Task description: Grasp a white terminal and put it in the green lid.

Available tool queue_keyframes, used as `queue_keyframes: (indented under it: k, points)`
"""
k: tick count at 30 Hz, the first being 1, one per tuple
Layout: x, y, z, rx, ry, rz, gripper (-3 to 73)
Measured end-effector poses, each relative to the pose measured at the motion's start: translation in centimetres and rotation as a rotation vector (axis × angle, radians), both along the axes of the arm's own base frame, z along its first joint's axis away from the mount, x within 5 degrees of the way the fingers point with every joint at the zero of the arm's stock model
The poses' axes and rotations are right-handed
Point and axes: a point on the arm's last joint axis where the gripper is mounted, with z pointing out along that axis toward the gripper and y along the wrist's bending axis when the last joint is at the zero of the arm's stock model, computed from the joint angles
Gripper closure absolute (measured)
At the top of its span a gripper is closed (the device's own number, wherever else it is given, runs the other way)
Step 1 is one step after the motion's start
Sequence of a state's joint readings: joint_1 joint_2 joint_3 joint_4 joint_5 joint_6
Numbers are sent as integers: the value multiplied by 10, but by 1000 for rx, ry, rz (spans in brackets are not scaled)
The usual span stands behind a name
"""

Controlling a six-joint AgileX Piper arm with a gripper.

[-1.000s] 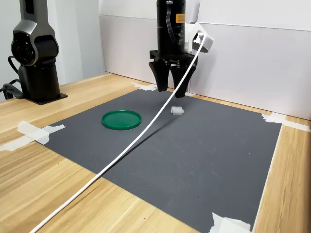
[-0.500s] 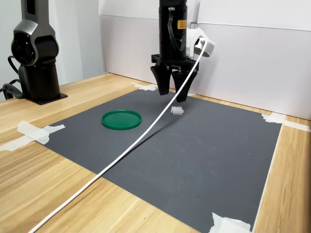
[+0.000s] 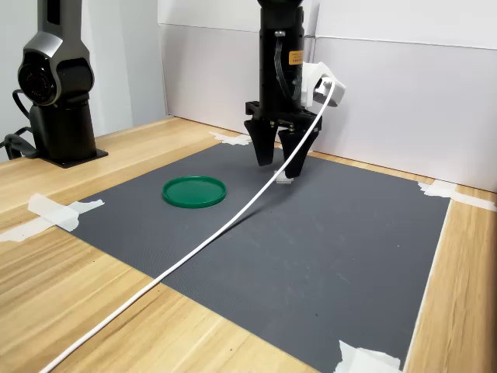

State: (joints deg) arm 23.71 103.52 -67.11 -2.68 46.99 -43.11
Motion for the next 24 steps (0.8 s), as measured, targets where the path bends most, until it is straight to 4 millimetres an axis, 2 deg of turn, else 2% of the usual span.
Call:
queue_keyframes:
  k: [7, 12, 15, 22, 24]
  points:
    - [2, 1, -6, 0, 3, 0, 4]
    - [3, 2, -5, 12, -4, -5, 73]
    - [3, 2, -5, 17, -4, -9, 162]
    - [3, 3, -6, 24, 3, -44, 424]
    - [3, 2, -5, 22, 8, -49, 431]
